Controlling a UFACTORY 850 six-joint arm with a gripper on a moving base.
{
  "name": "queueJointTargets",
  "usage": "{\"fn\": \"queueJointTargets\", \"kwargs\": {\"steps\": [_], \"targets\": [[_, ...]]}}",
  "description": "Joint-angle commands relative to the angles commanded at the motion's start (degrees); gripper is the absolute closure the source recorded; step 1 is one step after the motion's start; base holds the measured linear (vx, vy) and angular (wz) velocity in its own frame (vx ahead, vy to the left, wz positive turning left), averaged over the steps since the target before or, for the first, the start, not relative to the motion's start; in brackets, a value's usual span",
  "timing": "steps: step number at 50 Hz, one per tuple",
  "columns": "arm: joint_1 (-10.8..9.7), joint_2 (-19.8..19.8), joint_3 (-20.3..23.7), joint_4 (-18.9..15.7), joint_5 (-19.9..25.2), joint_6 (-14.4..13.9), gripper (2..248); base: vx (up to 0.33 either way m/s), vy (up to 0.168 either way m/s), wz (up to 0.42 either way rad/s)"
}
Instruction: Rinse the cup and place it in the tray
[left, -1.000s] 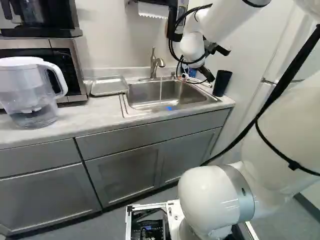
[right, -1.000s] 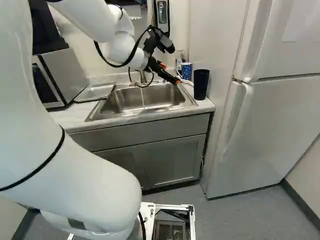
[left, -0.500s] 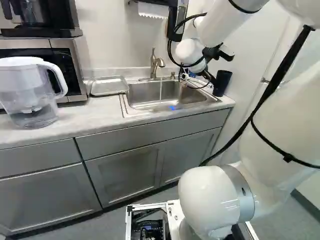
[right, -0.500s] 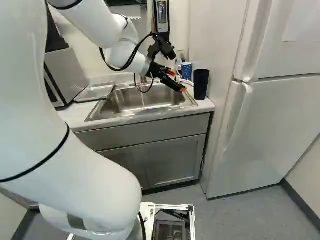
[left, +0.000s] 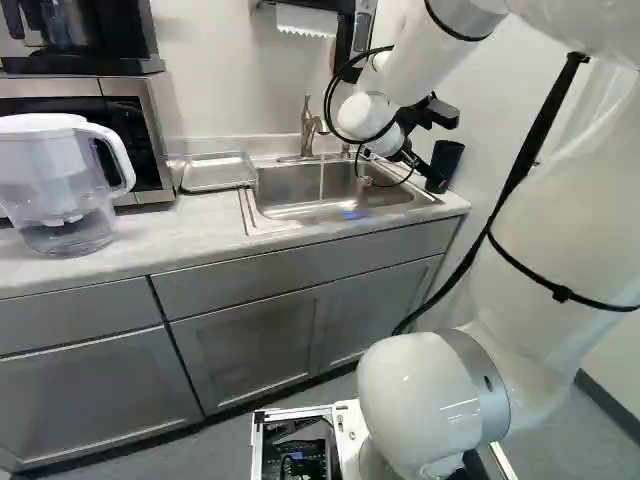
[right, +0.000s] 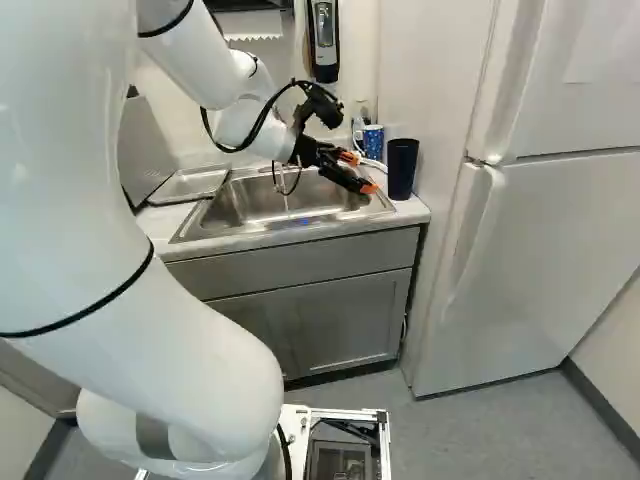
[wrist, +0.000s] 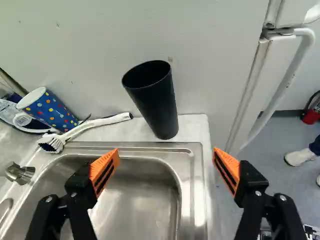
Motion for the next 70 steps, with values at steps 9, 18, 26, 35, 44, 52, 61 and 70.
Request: {"fn": "queueJointTargets", "kwargs": {"steps": [9, 18, 26, 35, 44, 52, 61, 70], "targets": [[0.4, -2.0, -0.4, -1.6, 3.0, 0.0, 3, 0.0, 0.0, 0.0], [0.3, -4.3, -1.2, -2.2, 6.4, 0.0, 3, 0.0, 0.0, 0.0], [0.2, -6.6, -2.2, -2.7, 9.3, 0.0, 3, 0.0, 0.0, 0.0], [0.3, -8.5, -3.7, -2.8, 11.2, 0.0, 3, 0.0, 0.0, 0.0], [0.2, -10.5, -5.9, -2.8, 12.5, 0.0, 3, 0.0, 0.0, 0.0], [-0.5, -12.4, -8.1, -2.8, 13.6, 0.0, 3, 0.0, 0.0, 0.0], [-1.9, -15.0, -11.2, -2.8, 14.8, 0.0, 3, 0.0, 0.0, 0.0], [-3.7, -17.5, -14.2, -2.8, 15.7, 0.0, 3, 0.0, 0.0, 0.0]]}}
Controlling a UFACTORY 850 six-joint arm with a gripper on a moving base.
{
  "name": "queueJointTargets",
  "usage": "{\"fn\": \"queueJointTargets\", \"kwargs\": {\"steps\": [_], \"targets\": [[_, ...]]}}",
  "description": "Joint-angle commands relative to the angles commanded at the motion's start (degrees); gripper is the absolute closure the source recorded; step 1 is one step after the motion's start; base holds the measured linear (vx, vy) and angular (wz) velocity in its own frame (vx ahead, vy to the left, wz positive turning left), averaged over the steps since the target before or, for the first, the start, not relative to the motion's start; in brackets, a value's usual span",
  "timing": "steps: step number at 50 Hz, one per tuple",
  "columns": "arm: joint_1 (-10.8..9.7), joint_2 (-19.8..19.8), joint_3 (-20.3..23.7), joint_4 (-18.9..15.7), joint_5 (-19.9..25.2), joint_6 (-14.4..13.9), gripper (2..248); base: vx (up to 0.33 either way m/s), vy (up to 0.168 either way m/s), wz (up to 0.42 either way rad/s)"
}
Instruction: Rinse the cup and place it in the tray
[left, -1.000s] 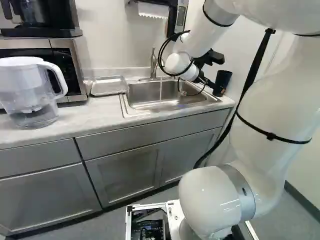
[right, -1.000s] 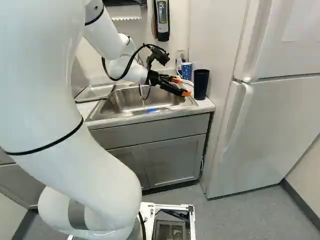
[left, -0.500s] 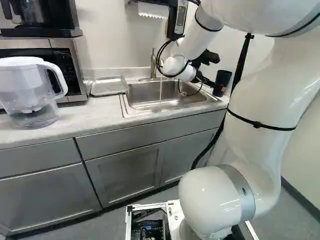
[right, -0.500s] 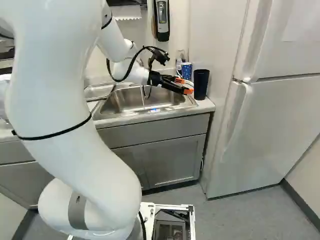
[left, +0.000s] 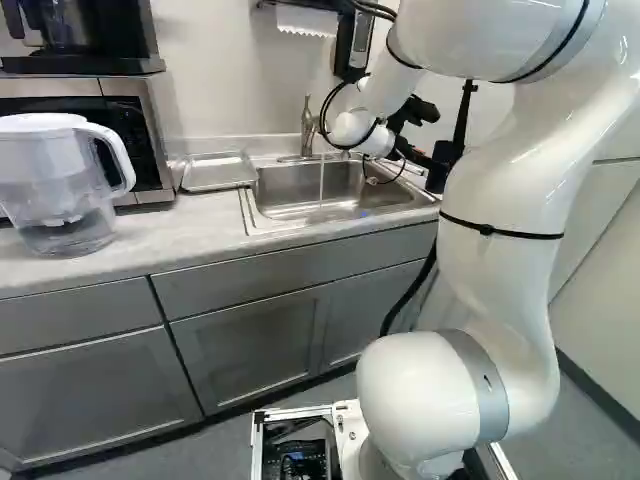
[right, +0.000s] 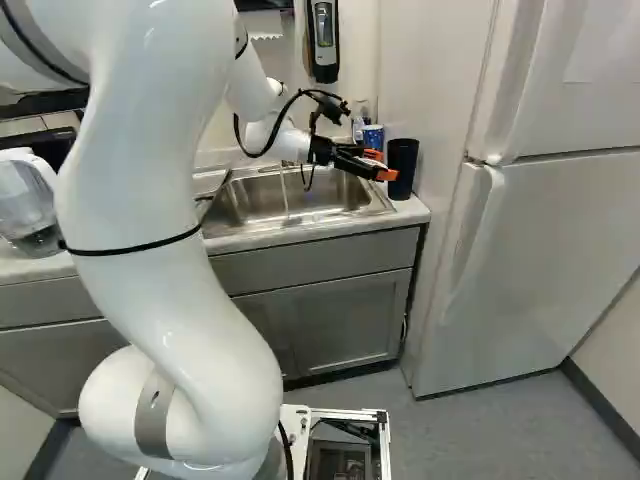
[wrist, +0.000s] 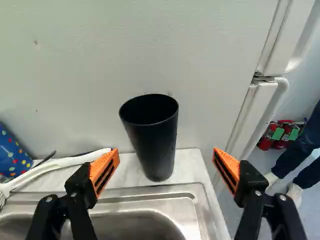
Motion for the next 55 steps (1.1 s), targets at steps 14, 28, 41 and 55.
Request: {"fn": "queueJointTargets", "kwargs": {"steps": [14, 28, 41, 55], "targets": [[-2.8, -3.8, -4.9, 0.0, 0.7, 0.0, 3, 0.0, 0.0, 0.0], [-4.3, -5.6, -7.1, 0.0, 0.7, 0.0, 3, 0.0, 0.0, 0.0], [-4.3, -5.6, -7.1, 0.0, 0.7, 0.0, 14, 0.0, 0.0, 0.0], [-4.3, -5.6, -7.1, 0.0, 0.7, 0.0, 89, 0.0, 0.0, 0.0]]}}
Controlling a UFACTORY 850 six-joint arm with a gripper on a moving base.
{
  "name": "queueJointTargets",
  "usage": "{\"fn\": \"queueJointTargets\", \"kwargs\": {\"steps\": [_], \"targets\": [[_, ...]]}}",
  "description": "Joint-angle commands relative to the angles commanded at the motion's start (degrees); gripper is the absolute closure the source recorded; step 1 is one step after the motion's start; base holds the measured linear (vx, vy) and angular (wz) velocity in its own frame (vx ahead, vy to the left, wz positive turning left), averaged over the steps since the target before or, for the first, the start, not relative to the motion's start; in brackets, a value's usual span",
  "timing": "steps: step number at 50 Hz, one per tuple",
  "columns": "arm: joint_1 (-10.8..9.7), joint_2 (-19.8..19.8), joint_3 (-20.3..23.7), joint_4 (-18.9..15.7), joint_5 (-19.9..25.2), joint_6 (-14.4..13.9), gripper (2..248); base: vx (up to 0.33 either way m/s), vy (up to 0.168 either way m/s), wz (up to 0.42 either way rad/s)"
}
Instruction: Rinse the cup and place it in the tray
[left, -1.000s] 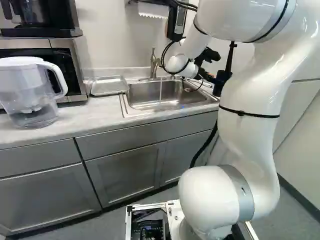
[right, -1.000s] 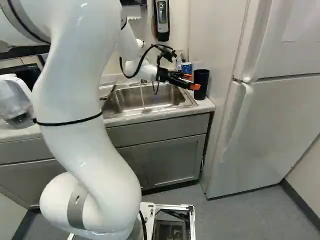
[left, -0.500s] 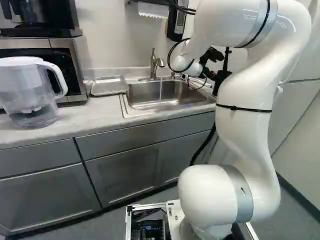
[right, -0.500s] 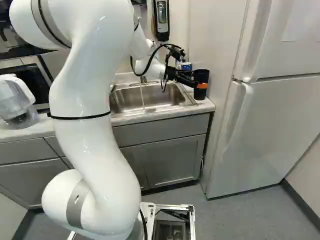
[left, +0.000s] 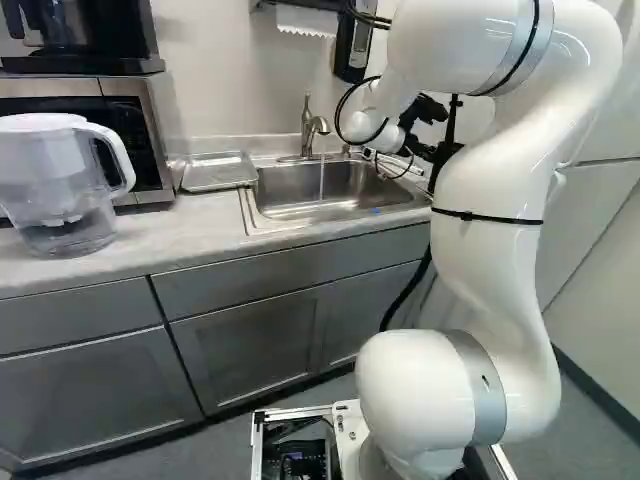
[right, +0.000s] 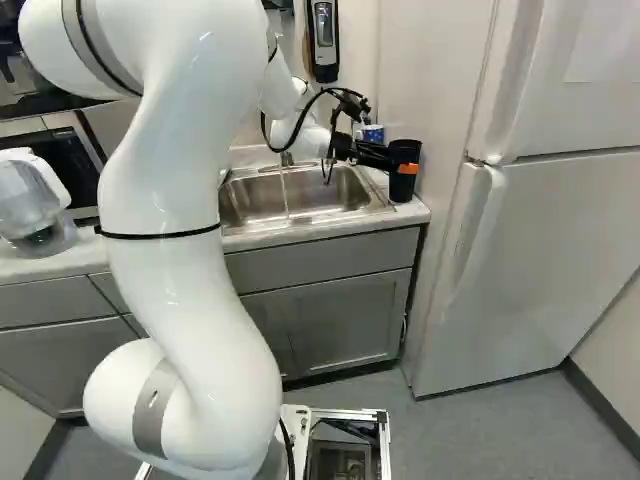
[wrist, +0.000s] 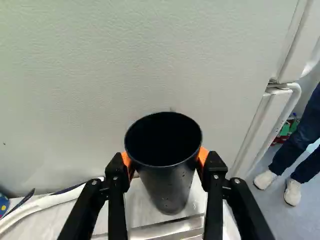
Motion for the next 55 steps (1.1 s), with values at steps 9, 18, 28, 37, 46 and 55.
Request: {"fn": "queueJointTargets", "kwargs": {"steps": [9, 18, 28, 37, 46, 55], "targets": [[0.0, 0.0, 0.0, 0.0, 0.0, 0.0, 126, 0.0, 0.0, 0.0], [0.0, 0.1, 0.0, 0.0, 0.0, 0.0, 126, 0.0, 0.0, 0.0], [0.0, 1.0, -0.4, 0.0, 0.0, 0.0, 126, 0.0, 0.0, 0.0], [0.0, 1.9, -0.8, 0.0, 0.0, 0.0, 126, 0.0, 0.0, 0.0], [0.0, 2.8, -1.3, -0.5, -0.4, 0.0, 126, 0.0, 0.0, 0.0], [0.0, 3.7, -1.9, -1.2, -1.0, 0.0, 126, 0.0, 0.0, 0.0]]}}
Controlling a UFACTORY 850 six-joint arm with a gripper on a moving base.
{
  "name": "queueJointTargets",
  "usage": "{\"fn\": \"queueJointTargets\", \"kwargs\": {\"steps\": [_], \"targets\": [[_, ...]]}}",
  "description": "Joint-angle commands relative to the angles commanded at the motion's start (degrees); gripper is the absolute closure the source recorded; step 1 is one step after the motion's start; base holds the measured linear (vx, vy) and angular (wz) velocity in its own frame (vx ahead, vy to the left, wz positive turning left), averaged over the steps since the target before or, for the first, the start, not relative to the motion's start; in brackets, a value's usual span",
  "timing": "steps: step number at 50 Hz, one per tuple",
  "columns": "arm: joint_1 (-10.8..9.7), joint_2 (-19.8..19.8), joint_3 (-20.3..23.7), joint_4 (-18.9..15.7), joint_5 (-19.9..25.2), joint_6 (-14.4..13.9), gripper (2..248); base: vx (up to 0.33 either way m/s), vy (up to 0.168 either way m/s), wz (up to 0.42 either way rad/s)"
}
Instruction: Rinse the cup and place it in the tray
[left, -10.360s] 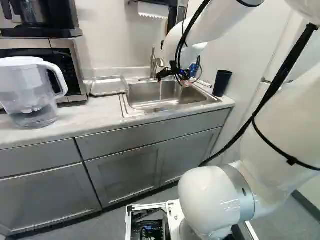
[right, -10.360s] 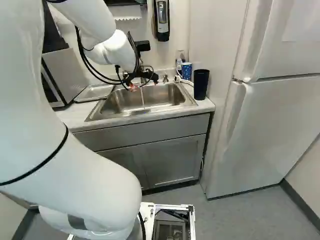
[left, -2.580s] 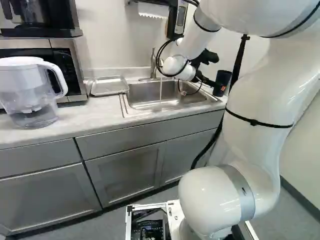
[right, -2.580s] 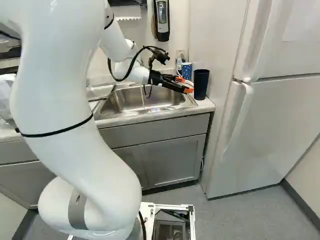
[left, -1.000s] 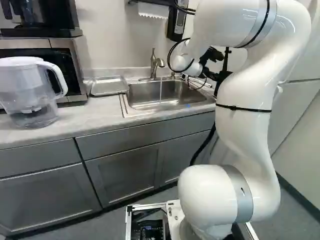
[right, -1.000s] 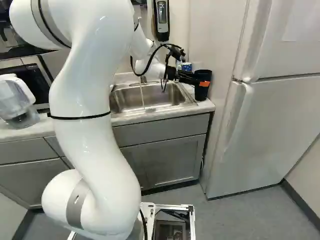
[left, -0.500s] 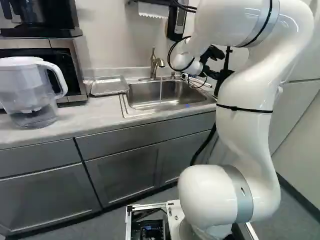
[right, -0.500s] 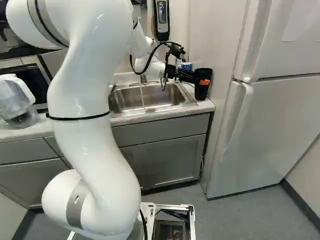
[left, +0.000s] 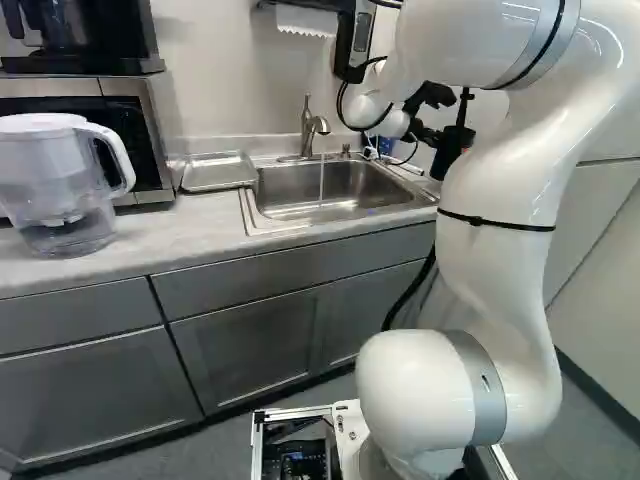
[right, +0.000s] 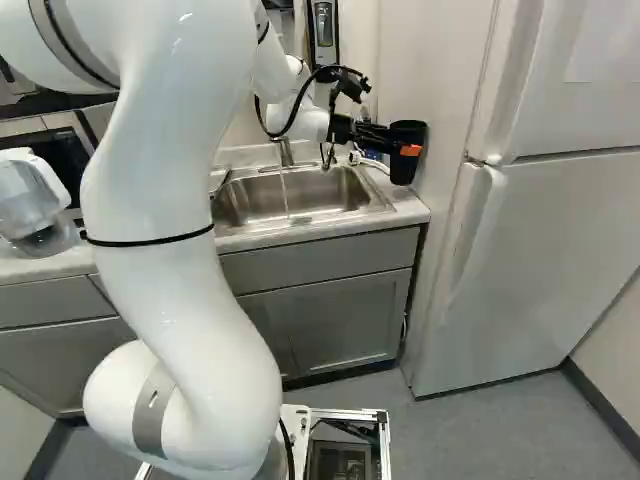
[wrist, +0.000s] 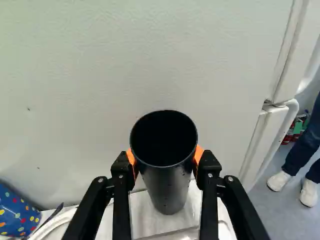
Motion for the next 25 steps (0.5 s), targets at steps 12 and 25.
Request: {"fn": "queueJointTargets", "kwargs": {"steps": [12, 25], "targets": [[0.0, 1.1, -0.8, -2.7, -1.4, 0.0, 126, 0.0, 0.0, 0.0], [0.0, 2.1, -1.8, -7.6, -3.7, 0.0, 126, 0.0, 0.0, 0.0]]}}
